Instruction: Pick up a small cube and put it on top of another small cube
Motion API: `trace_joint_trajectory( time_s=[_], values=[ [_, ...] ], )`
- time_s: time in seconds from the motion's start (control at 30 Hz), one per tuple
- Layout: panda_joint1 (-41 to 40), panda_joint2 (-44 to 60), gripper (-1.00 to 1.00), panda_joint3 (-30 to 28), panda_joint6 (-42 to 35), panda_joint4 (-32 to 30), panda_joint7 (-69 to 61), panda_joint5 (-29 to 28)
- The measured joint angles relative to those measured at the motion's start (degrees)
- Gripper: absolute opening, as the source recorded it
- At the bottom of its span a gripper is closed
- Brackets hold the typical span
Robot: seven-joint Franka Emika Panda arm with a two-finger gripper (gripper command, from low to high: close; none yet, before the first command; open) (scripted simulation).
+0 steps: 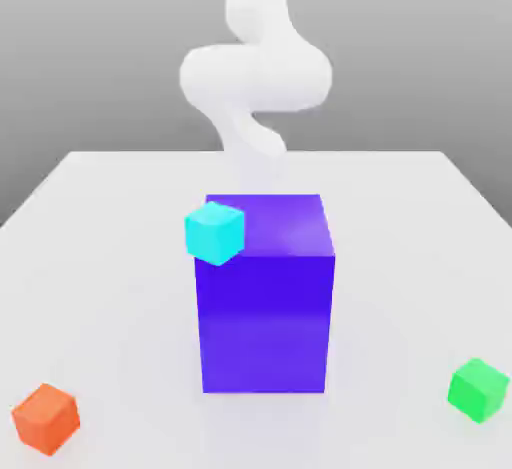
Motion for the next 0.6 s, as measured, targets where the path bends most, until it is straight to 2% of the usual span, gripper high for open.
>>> trace_joint_trajectory(
  time_s=[0.33,0.6],
  values=[
    [5.84,21.09,0.0,3.2,3.43,5.0,-5.81,1.59],
    [10.22,37.73,0.0,6.96,6.18,8.91,-8.53,0.19]
  ],
)
